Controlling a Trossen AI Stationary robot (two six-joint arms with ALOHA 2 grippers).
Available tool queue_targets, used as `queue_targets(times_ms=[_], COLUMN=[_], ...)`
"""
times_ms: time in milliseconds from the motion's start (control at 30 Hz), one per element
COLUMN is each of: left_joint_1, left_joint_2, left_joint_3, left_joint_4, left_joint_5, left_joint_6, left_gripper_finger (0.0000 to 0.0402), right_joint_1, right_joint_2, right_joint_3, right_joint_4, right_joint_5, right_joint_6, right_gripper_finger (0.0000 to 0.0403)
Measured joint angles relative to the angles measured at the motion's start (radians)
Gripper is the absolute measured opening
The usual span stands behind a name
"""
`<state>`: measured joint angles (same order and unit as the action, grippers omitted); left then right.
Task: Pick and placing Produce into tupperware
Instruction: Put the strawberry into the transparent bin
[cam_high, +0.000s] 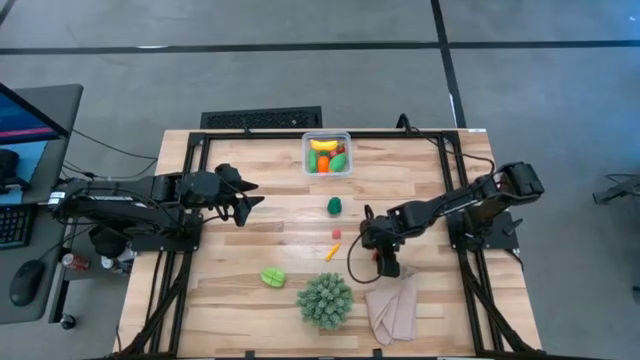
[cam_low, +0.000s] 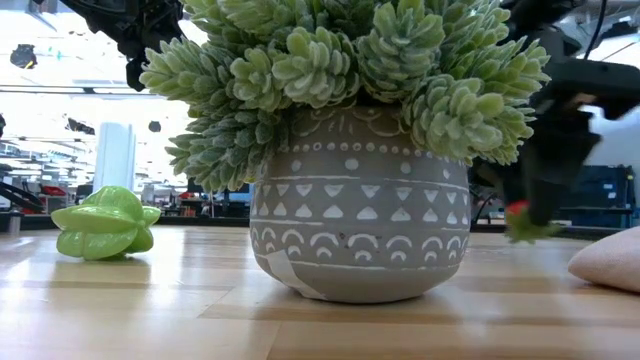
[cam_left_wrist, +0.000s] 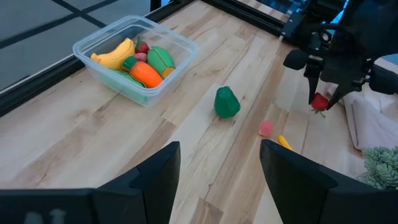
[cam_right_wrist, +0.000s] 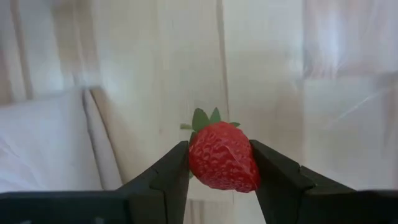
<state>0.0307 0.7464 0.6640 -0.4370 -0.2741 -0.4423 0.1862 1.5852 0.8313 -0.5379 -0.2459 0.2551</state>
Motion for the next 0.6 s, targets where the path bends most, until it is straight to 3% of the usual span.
queue_targets(times_ms=[600], left_joint_1=[0.0], left_joint_2=[0.0], left_joint_3=[0.0], left_joint_4=[0.001], left_joint_5=[0.0], left_joint_6=[-0.002], left_gripper_finger=[0.0213], right_joint_1=[-0.152], right_joint_2=[-0.002], right_joint_3=[0.305], right_joint_4=[-0.188], right_joint_5=[-0.019], right_joint_6=[-0.175], right_gripper_finger=[0.0141])
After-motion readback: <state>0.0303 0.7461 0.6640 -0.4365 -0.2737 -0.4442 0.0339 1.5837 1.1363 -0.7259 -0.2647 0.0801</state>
